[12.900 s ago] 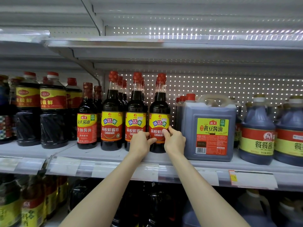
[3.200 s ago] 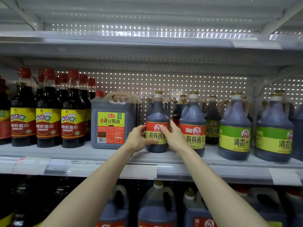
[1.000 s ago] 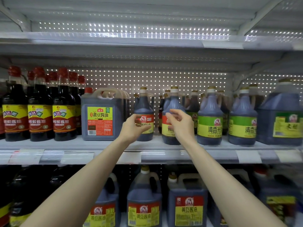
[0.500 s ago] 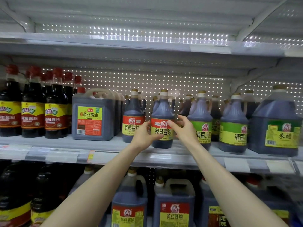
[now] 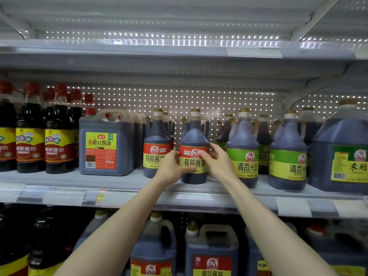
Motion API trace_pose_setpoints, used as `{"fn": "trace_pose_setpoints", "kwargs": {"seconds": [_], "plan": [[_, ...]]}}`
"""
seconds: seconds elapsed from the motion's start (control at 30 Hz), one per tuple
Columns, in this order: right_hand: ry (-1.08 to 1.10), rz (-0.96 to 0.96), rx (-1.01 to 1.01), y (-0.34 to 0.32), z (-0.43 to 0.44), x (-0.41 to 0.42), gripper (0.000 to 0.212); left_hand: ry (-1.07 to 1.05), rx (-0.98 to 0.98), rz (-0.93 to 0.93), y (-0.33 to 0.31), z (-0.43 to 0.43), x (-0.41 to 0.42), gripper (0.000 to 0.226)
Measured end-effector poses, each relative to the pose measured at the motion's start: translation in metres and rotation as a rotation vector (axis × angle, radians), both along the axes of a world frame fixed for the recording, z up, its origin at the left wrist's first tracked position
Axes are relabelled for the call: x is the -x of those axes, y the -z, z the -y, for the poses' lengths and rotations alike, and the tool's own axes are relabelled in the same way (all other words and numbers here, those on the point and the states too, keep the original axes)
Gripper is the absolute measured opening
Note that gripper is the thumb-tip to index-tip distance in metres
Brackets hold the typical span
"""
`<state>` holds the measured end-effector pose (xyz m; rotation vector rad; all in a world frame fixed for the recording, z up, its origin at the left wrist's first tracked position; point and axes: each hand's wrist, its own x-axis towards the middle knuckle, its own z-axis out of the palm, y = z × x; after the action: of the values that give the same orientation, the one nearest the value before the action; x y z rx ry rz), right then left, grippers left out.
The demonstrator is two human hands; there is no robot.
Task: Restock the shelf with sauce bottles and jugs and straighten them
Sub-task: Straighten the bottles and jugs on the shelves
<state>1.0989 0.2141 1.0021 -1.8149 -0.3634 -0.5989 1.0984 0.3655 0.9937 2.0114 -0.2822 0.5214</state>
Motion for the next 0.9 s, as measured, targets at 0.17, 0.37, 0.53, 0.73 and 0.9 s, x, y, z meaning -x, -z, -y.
{"fn": "trace_pose_setpoints", "kwargs": {"seconds": [0.17, 0.37, 0.53, 0.73, 0.9], "plan": [[0.009, -0.004, 0.005, 0.0, -0.001, -0.01, 0.049, -0.011, -0.047, 0.004, -0.004, -0.001, -0.009, 0.053], [0.022, -0.011, -0.004, 0.0, -0.005, -0.015, 0.048, 0.003, -0.048, 0.001, -0.004, -0.002, -0.016, 0.051], [0.039, -0.012, -0.029, 0.002, -0.009, -0.017, 0.045, 0.007, -0.017, -0.001, 0.001, -0.002, -0.024, 0.054], [0.058, -0.014, -0.025, 0.002, -0.01, -0.015, 0.042, 0.01, 0.002, 0.026, 0.004, -0.002, -0.029, 0.057], [0.094, -0.03, -0.026, 0.003, -0.013, -0.014, 0.046, 0.036, 0.019, 0.016, 0.003, -0.006, -0.029, 0.06]]}}
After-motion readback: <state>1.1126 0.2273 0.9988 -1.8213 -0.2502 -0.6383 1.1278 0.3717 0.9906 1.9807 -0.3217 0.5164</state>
